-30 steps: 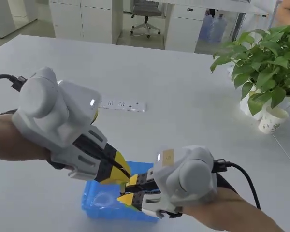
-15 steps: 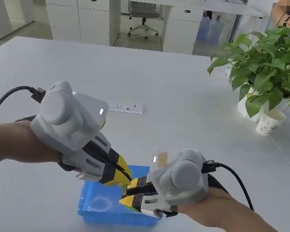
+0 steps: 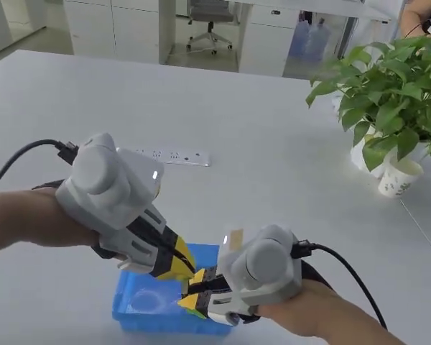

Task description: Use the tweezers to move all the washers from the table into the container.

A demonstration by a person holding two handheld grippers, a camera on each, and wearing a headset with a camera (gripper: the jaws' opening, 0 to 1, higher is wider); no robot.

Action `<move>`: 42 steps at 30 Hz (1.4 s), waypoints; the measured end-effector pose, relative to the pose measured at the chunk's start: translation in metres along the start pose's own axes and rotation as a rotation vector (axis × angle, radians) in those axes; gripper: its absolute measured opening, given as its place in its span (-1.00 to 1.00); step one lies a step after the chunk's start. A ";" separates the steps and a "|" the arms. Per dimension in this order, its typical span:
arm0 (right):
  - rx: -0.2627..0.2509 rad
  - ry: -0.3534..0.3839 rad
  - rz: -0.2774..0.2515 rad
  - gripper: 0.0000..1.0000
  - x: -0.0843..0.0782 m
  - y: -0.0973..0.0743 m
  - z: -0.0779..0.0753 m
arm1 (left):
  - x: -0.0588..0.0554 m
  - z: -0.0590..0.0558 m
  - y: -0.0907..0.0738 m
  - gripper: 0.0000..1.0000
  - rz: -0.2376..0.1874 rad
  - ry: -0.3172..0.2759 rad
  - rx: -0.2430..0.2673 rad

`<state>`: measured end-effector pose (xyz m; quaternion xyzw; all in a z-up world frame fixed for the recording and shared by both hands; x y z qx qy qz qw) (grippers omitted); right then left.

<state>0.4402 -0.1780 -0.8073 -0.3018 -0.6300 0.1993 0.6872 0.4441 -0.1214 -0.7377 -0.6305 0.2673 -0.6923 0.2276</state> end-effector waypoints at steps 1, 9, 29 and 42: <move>-0.001 0.001 0.000 -0.80 0.000 0.000 0.000 | 0.000 0.000 0.000 -0.91 0.001 0.000 0.000; 0.000 0.006 0.011 -0.80 -0.002 0.001 -0.002 | -0.001 0.001 0.002 -0.91 0.004 -0.003 -0.002; -0.002 0.002 -0.001 -0.78 0.002 -0.003 0.000 | 0.002 0.000 -0.003 -0.91 -0.003 0.000 0.004; 0.004 -0.001 -0.040 -0.78 0.016 -0.010 0.011 | 0.011 -0.009 -0.020 -0.92 -0.002 0.023 0.012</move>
Point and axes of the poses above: the centre of the closed fingertips' face, and the gripper's own axes: y roughly forward along the fingers, z roughly to its left, x roughly out of its top, the point moved 6 cm from there along -y, roughly backward along the fingers, and after that the axes turned 5 degrees about y, right-handed, at the moved point
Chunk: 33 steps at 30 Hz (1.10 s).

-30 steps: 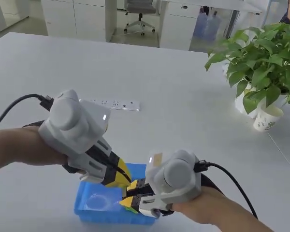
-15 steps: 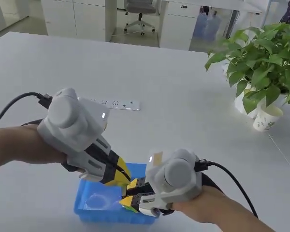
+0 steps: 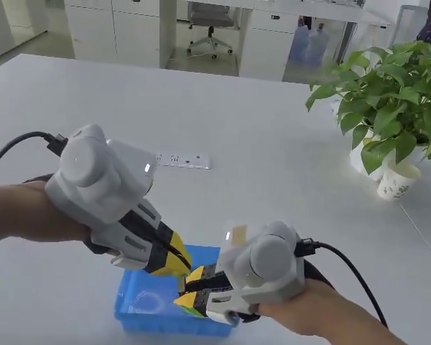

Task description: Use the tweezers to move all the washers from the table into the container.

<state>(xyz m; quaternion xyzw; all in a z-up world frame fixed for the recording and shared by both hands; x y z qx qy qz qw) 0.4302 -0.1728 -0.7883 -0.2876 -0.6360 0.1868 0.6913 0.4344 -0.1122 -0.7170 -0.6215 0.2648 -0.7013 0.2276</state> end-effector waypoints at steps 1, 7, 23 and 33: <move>-0.001 -0.001 -0.003 -0.78 0.001 -0.001 0.001 | 0.001 -0.001 -0.001 -0.92 0.000 0.003 0.002; -0.001 -0.015 -0.019 -0.78 0.011 -0.005 0.008 | 0.007 -0.005 -0.012 -0.92 -0.003 0.016 0.011; 0.030 -0.035 -0.023 -0.77 0.021 -0.003 0.029 | 0.011 -0.028 -0.023 -0.92 0.014 0.028 0.017; 0.068 -0.035 -0.018 -0.76 0.022 0.006 0.039 | 0.009 -0.043 -0.030 -0.92 0.006 0.019 0.036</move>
Point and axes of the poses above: the centre of the closed fingertips' face, and the gripper's own axes: y roughly forward along the fingers, z roughly to its left, x roughly out of its top, the point moved 6 cm from there along -y, roughly backward along the fingers, and after that the axes turned 5 degrees about y, right-handed, at the moved point
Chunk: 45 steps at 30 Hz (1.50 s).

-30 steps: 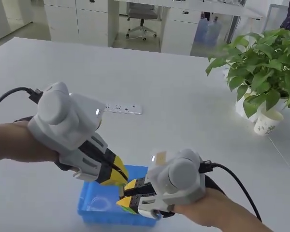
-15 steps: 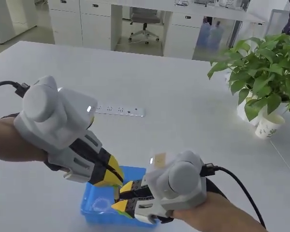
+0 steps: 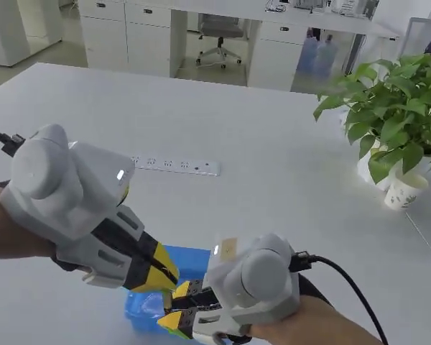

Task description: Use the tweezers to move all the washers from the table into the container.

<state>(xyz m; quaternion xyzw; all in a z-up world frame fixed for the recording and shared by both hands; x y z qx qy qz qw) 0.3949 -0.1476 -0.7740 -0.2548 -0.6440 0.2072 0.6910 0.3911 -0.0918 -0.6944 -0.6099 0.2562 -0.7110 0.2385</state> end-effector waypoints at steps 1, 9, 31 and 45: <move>0.003 -0.003 -0.003 -0.76 0.000 0.001 0.001 | -0.001 -0.002 -0.001 -0.92 0.000 -0.002 0.001; 0.033 0.002 -0.008 -0.77 -0.003 0.012 0.013 | -0.010 -0.015 -0.004 -0.92 0.016 -0.016 0.009; 0.074 -0.017 -0.004 -0.78 -0.016 0.033 0.036 | -0.029 -0.041 0.002 -0.92 0.030 -0.053 0.012; 0.092 -0.009 0.017 -0.78 -0.028 0.043 0.039 | -0.040 -0.048 0.012 -0.92 0.025 -0.071 0.010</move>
Point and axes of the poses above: the centre of the closed fingertips' face, and the gripper's own axes: y roughly forward along the fingers, z roughly to its left, x roughly out of its top, the point moved 6 cm from there along -y, roughly backward along the fingers, and after that the axes turned 5 degrees about y, right-handed, at the moved point
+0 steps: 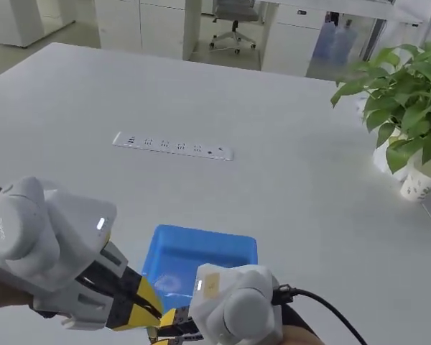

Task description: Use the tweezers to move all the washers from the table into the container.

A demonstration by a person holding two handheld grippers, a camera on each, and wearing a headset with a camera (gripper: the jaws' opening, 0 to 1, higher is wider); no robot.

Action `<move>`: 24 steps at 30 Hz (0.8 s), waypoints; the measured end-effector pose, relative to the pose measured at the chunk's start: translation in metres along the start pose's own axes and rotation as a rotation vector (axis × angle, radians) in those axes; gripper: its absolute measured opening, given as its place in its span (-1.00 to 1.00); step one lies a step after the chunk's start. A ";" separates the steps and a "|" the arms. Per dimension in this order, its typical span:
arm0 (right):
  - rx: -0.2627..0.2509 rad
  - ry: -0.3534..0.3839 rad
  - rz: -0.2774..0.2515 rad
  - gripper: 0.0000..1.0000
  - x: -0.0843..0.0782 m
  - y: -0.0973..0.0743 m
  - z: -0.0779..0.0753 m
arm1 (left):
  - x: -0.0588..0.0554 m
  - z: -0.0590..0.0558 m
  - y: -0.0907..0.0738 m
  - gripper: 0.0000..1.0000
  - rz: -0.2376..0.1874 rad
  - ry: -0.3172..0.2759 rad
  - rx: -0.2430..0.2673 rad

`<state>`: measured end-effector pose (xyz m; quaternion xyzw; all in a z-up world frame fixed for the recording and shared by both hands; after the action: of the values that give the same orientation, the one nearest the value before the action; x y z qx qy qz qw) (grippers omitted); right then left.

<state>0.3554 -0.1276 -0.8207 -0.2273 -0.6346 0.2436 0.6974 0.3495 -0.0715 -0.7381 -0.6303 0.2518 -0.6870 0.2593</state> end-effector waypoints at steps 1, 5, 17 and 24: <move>0.002 0.000 0.003 -0.78 -0.001 0.001 0.000 | -0.001 0.000 0.000 -0.92 0.000 -0.003 -0.002; 0.008 0.002 0.008 -0.78 -0.002 0.005 -0.001 | -0.004 -0.001 0.002 -0.92 0.001 -0.009 -0.002; 0.020 0.007 0.023 -0.78 -0.007 0.009 -0.002 | -0.008 -0.001 0.006 -0.91 -0.003 -0.020 -0.007; 0.023 0.014 0.033 -0.77 -0.011 0.010 -0.002 | -0.010 0.000 0.011 -0.91 0.001 -0.022 -0.015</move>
<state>0.3565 -0.1270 -0.8361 -0.2316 -0.6231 0.2608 0.7000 0.3506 -0.0727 -0.7529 -0.6395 0.2542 -0.6782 0.2577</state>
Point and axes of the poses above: the centre of the closed fingertips' face, and the gripper's own axes: y roughly forward along the fingers, z roughly to its left, x roughly out of its top, the point moved 6 cm from there along -y, roughly backward along the fingers, and after that the axes turned 5 degrees about y, right-handed, at the moved point
